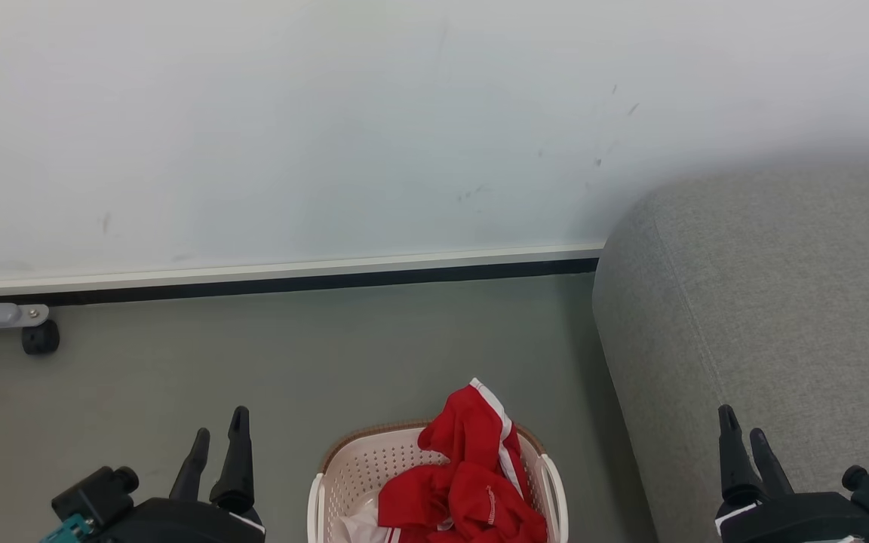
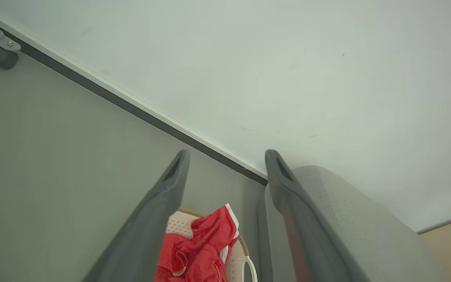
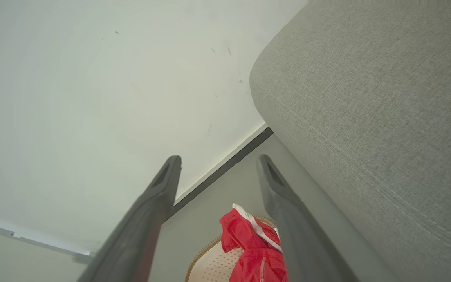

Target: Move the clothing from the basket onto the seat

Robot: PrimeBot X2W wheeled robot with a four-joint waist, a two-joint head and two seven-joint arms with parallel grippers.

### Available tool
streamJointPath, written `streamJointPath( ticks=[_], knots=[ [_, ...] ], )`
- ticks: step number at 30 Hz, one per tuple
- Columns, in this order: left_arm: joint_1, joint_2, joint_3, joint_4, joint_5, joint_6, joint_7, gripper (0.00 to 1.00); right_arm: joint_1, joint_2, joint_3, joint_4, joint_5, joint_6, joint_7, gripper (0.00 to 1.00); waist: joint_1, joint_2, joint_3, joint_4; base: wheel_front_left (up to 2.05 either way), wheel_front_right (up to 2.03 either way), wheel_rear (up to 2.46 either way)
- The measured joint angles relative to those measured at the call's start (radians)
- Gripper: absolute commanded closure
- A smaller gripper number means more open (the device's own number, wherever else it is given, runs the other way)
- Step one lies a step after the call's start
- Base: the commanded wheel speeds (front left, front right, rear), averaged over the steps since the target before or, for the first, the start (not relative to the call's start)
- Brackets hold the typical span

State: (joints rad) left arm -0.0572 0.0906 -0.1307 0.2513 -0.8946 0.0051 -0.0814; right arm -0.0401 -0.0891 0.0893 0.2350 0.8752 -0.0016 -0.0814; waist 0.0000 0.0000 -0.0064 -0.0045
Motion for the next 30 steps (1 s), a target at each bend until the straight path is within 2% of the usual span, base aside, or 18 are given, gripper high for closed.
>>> streamJointPath(
  ticks=[30],
  knots=[
    [0.045,0.012,-0.053,-0.015,0.436,0.076,-0.107,0.0,0.03,-0.03,0.109,-0.011,-0.422,-0.07,-0.107,0.0,0.0,0.0,-0.011,-0.006,0.0,0.0,0.0]
  ],
)
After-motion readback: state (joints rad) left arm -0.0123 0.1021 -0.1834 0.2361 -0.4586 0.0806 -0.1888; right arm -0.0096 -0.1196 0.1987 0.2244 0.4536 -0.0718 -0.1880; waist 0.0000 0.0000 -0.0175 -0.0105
